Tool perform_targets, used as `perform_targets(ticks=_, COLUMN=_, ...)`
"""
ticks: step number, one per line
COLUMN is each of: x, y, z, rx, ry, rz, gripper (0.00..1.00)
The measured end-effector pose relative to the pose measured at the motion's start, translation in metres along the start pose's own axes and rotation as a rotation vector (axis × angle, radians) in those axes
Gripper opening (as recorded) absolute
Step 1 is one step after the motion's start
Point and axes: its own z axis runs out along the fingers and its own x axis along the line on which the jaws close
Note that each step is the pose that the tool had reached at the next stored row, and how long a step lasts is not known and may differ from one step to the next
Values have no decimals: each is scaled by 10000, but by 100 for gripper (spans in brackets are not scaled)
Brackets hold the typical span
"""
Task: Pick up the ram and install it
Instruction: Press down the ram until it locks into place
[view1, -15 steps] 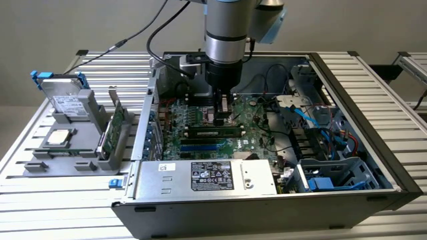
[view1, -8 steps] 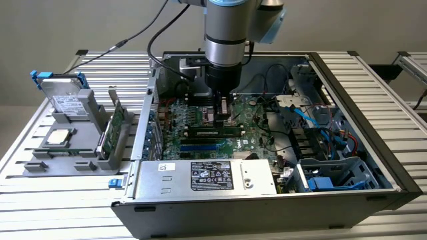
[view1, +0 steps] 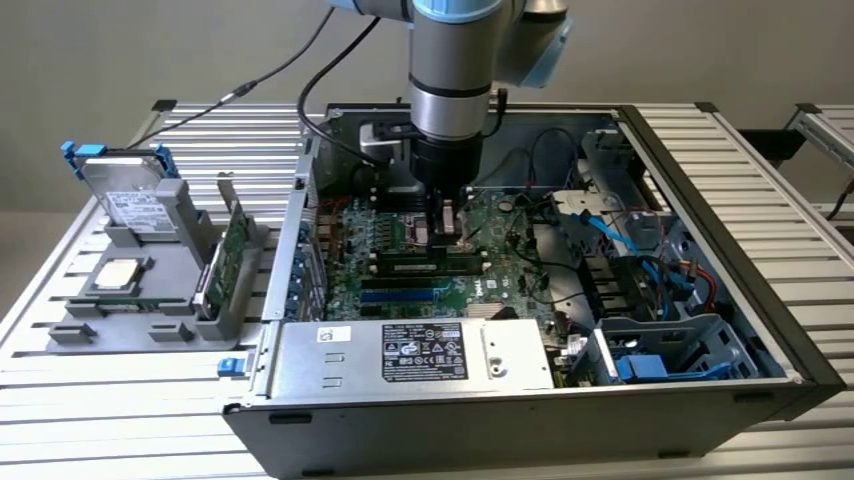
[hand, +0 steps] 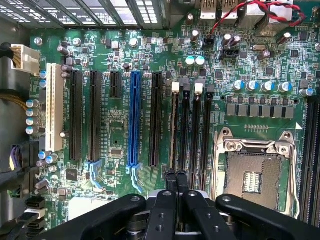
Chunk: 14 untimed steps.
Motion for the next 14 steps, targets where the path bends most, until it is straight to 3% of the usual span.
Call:
perform_targets(ticks=6, x=-2, y=0, z=5, rx=2, ry=-7, rz=1, gripper=10)
perform_targets(ticks=7, x=-3, y=-1, z=-16, rx=13, ry=-29, rz=2, gripper=10)
perform_targets(ticks=10, x=13, y=3, z=-154, rx=0, ry=-5, rz=1, gripper=10)
perform_targets(ticks=14, x=20, y=12, z=-229, rx=-2, ry=-6, rz=1, gripper=10)
